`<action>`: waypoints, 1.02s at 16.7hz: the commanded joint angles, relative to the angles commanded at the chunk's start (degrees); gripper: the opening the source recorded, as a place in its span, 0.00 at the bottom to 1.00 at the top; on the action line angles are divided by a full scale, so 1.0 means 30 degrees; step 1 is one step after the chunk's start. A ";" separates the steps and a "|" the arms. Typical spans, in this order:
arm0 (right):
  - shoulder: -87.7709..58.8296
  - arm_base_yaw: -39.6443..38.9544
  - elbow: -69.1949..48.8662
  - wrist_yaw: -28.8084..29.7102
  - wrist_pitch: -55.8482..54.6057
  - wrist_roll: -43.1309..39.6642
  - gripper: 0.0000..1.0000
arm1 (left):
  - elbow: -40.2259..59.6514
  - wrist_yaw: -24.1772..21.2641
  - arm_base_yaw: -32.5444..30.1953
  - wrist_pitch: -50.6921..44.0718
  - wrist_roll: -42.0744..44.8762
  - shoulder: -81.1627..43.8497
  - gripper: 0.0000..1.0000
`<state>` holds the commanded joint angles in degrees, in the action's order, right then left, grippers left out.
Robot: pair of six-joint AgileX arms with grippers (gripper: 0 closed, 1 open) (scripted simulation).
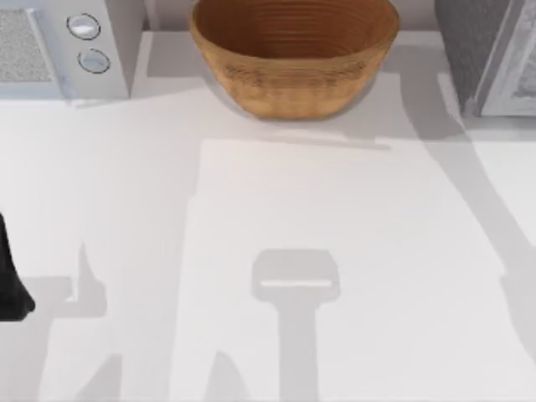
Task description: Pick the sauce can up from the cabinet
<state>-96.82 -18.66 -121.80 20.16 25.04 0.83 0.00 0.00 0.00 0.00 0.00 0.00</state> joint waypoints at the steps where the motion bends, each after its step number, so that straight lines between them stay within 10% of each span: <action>1: 0.0580 -0.0450 0.0058 0.0427 0.0532 -0.0004 0.00 | 0.0000 0.0000 0.0000 0.0000 0.0000 0.0000 1.00; 17: 0.6658 -0.4040 0.1140 0.3762 0.5227 0.0066 0.00 | 0.0000 0.0000 0.0000 0.0000 0.0000 0.0000 1.00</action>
<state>-76.85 -30.78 -118.38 31.44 40.72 1.02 0.00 0.00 0.00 0.00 0.00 0.00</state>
